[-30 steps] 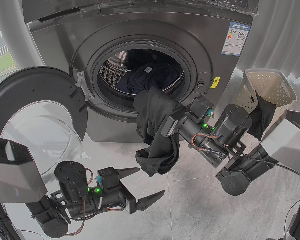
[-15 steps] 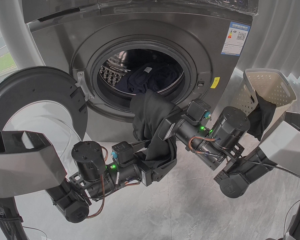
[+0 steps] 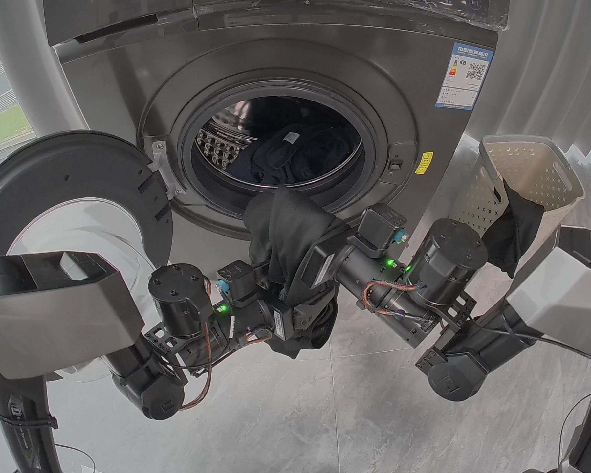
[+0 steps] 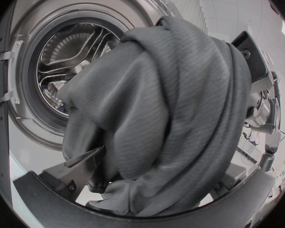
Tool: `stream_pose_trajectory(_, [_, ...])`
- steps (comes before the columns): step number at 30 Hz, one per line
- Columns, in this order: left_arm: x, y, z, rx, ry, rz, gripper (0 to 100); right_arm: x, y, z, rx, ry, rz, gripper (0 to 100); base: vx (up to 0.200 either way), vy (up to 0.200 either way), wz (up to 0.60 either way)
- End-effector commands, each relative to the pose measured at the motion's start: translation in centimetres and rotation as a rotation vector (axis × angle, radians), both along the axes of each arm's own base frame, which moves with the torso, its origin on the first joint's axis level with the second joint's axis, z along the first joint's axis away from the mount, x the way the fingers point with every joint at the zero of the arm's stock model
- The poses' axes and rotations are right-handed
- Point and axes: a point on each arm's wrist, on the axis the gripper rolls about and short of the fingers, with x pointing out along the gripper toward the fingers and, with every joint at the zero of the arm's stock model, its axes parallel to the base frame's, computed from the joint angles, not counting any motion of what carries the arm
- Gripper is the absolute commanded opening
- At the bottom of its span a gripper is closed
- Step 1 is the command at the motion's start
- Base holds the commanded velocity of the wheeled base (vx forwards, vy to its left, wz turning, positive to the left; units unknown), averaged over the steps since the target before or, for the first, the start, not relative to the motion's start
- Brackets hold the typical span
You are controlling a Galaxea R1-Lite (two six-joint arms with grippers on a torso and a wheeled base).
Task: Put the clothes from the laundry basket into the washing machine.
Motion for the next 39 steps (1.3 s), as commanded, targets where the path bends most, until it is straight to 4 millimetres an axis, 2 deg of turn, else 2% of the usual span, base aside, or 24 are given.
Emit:
stream_pose_trajectory(1, [0.9, 0.5, -1.0, 0.014, 0.017, 0.028, 100, -0.4, 0.1, -0.1, -0.007, 0.006, 0.01, 0, 0.0, 0.0, 0.0])
stream_pose_trajectory(12, [2.9, 0.2, -1.6, -0.001, -0.008, 0.06, 100, -1.7, 0.5, -0.8, -0.024, 0.039, 0.024, 0, 0.0, 0.0, 0.0])
stream_pose_trajectory(19, [3.6, -0.1, -1.7, -0.013, -0.018, 0.09, 100, -2.0, 0.6, -0.6, -0.018, 0.036, 0.031, 0, 0.0, 0.0, 0.0])
stream_pose_trajectory(20, [3.6, -0.1, -1.6, -0.014, -0.02, 0.09, 0, -2.0, 0.6, -0.6, -0.02, 0.037, 0.031, 0, 0.0, 0.0, 0.0])
stream_pose_trajectory(29, [3.6, 0.0, -0.8, -0.033, -0.035, 0.116, 0, -1.4, -0.2, -0.9, -0.023, 0.05, 0.005, 0, 0.0, 0.0, 0.0])
stream_pose_trajectory(35, [2.6, 0.6, 1.9, -0.075, -0.076, 0.118, 0, 1.2, -3.0, -1.1, -0.025, 0.058, -0.095, 0, 0.0, 0.0, 0.0])
stream_pose_trajectory(39, [1.6, 1.0, 3.0, -0.084, -0.084, 0.113, 0, 2.0, -4.0, -1.7, -0.032, 0.076, -0.13, 0, 0.0, 0.0, 0.0])
